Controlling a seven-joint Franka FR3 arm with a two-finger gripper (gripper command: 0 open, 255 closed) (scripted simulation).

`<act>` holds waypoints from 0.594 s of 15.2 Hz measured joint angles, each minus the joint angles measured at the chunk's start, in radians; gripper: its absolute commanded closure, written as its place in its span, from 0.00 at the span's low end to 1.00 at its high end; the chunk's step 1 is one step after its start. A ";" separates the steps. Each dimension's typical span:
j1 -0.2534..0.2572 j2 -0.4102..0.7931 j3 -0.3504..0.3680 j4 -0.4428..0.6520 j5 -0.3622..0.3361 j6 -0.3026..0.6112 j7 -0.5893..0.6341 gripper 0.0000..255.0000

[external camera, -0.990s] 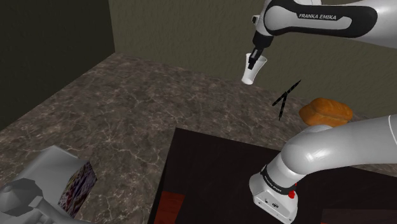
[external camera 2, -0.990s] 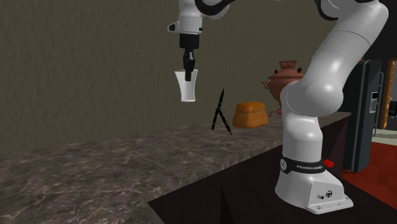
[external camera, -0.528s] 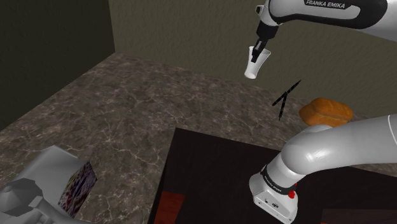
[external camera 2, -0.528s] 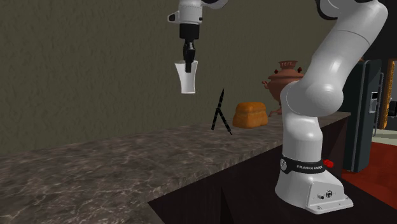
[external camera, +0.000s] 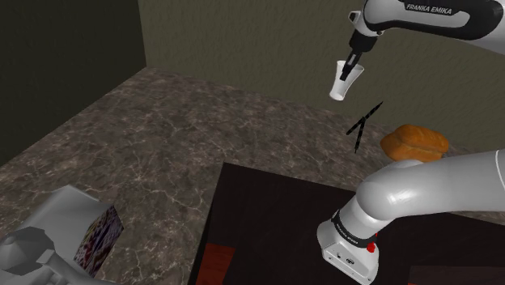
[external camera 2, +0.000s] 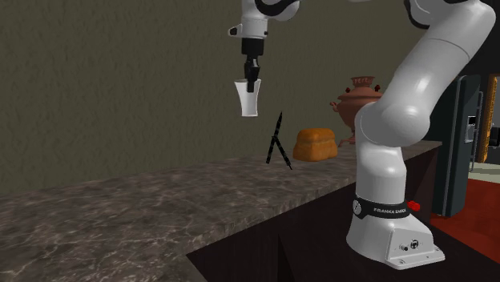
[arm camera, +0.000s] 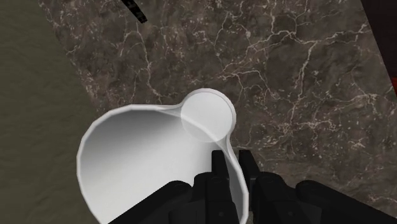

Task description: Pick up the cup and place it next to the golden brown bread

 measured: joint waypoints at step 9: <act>-0.056 0.026 -0.189 0.055 -0.052 0.038 -0.220 1.00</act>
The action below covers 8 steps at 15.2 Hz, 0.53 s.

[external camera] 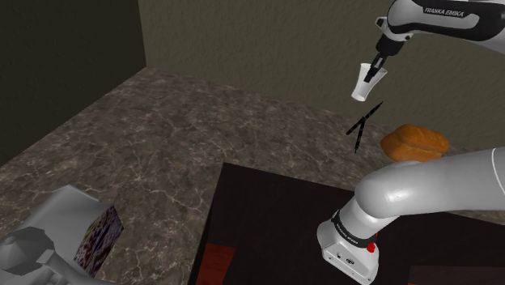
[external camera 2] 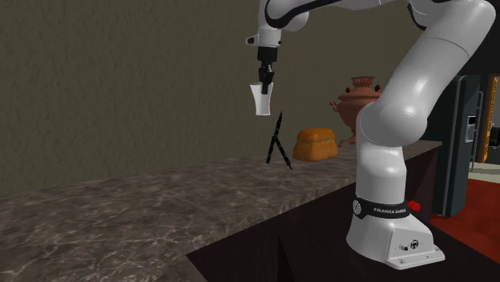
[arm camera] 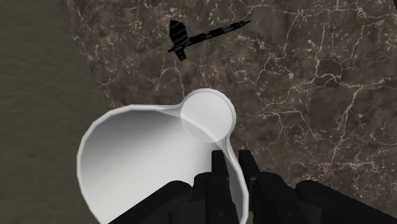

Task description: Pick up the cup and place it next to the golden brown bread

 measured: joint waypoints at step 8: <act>-0.011 0.106 -0.191 0.115 0.008 0.053 -0.206 1.00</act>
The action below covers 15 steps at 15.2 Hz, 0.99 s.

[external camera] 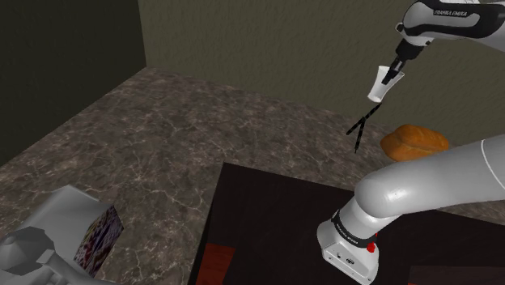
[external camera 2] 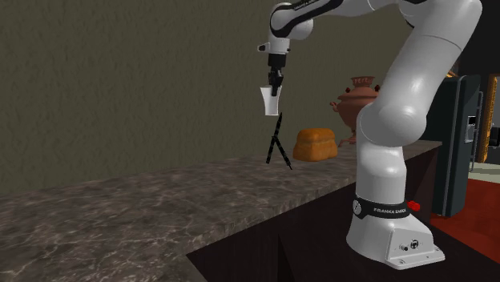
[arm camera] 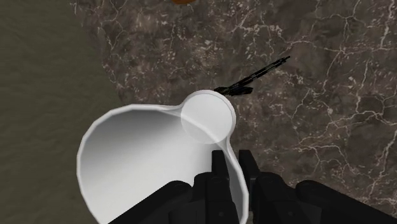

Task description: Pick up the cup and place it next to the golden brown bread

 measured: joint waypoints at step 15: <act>0.044 0.300 -0.347 0.212 0.216 0.108 -0.368 1.00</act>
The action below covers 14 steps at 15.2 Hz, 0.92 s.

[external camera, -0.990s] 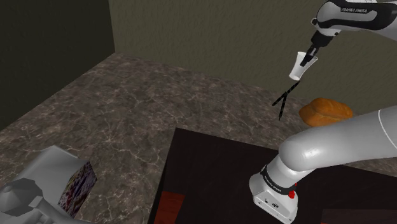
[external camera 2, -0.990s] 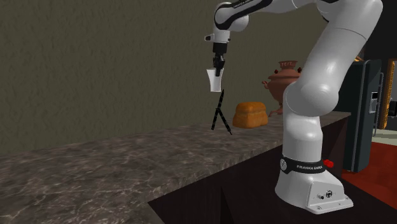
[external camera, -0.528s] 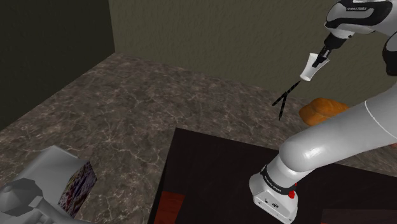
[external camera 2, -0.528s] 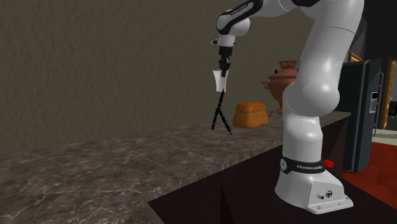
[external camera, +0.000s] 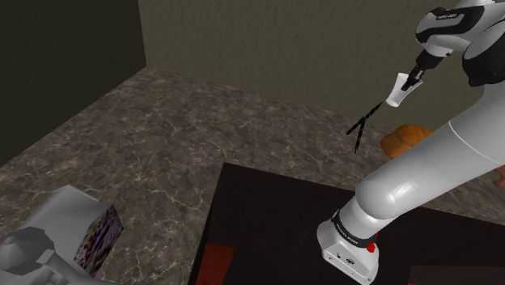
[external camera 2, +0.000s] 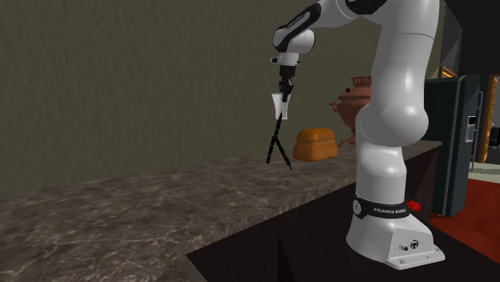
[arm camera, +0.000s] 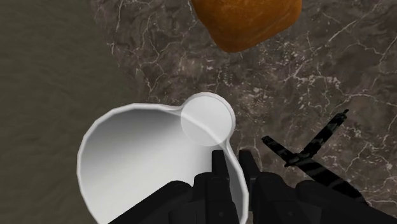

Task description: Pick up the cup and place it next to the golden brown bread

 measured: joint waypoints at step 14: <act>-0.003 0.029 -0.028 -0.173 0.017 0.192 -0.009 1.00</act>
